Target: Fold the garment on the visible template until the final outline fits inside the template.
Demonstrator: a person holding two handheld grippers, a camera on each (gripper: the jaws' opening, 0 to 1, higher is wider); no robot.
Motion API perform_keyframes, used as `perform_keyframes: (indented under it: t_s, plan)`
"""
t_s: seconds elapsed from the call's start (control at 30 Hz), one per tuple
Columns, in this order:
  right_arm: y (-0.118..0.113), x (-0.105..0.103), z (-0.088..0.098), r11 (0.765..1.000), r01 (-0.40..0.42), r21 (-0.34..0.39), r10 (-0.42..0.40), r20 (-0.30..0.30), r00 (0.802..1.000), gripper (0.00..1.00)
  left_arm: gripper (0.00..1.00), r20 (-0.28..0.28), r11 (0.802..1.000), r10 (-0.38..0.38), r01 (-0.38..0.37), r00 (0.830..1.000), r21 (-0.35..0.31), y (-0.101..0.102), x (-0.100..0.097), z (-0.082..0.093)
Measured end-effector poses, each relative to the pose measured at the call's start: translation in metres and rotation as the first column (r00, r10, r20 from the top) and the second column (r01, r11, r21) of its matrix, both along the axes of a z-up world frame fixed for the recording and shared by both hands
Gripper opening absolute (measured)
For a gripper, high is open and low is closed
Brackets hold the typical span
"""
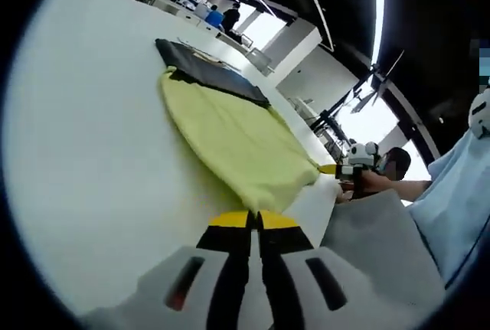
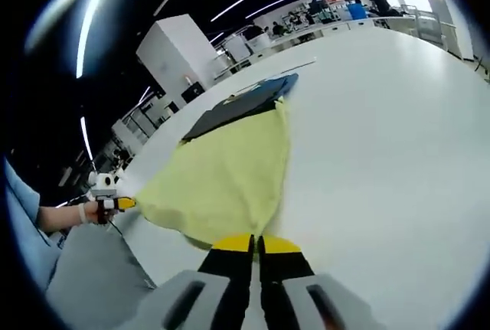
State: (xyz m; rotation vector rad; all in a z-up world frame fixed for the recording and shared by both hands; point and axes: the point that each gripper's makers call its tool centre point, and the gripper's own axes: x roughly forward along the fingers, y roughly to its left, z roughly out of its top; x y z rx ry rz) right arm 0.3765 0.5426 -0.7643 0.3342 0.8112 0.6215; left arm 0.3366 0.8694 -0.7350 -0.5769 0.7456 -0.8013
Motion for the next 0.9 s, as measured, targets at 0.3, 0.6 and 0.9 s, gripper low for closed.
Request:
perform_keyframes:
  t_s: [0.3,0.6,0.9]
  plan:
    - [-0.003,-0.002,0.021,1.000,0.005,0.028,-0.006,0.021,1.000,0.00,0.00,-0.008,1.000,0.000,-0.001,1.000,-0.019,0.004,-0.003,0.013]
    - [-0.008,-0.018,0.035,0.999,0.002,0.044,-0.003,0.022,1.000,0.00,0.00,-0.008,0.998,-0.055,0.055,0.998,-0.009,0.000,-0.025,0.025]
    - [-0.007,-0.054,0.043,0.996,0.013,0.083,-0.012,-0.013,1.000,0.00,0.00,-0.015,0.996,-0.070,0.069,0.997,-0.060,0.000,-0.049,0.037]
